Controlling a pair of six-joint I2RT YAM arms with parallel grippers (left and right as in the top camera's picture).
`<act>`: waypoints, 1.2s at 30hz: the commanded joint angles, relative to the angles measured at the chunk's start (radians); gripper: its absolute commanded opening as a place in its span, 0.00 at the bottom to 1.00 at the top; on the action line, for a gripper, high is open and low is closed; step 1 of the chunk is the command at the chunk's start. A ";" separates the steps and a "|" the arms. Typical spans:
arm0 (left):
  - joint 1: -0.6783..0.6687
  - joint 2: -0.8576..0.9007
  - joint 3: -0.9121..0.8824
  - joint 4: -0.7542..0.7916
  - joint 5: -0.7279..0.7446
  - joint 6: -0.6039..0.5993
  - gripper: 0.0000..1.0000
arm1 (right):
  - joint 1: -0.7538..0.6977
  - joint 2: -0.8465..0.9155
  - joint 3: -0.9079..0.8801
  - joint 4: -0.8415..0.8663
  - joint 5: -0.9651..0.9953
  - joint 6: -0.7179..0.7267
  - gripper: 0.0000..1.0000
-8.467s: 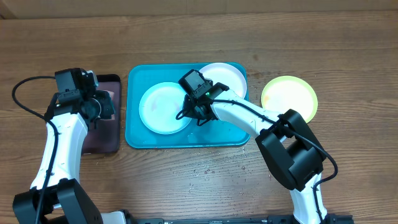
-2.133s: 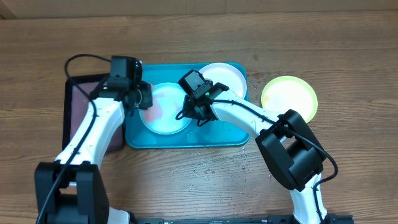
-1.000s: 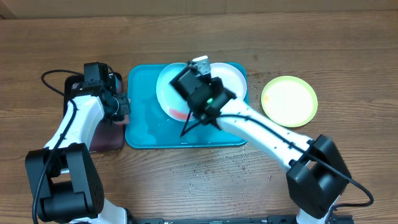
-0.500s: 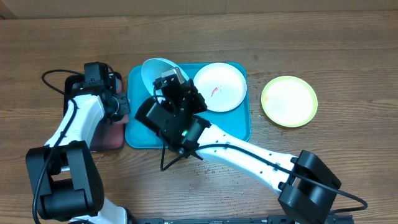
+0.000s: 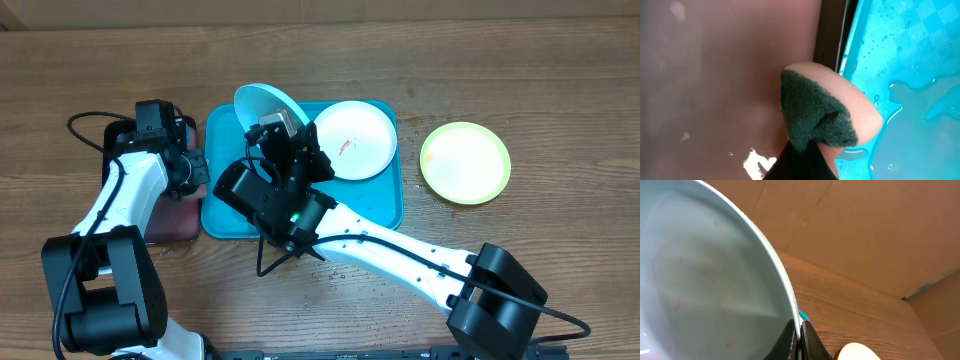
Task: Clean dirty plates on tray and stack at the side
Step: 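Lift the scrubbed white plate with the right gripper and tilt it up, then lower the white plate onto the yellow plate and open the right gripper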
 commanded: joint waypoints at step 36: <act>-0.001 -0.125 0.011 -0.018 -0.058 0.018 0.04 | -0.877 -0.141 0.020 -0.394 -1.233 0.566 0.04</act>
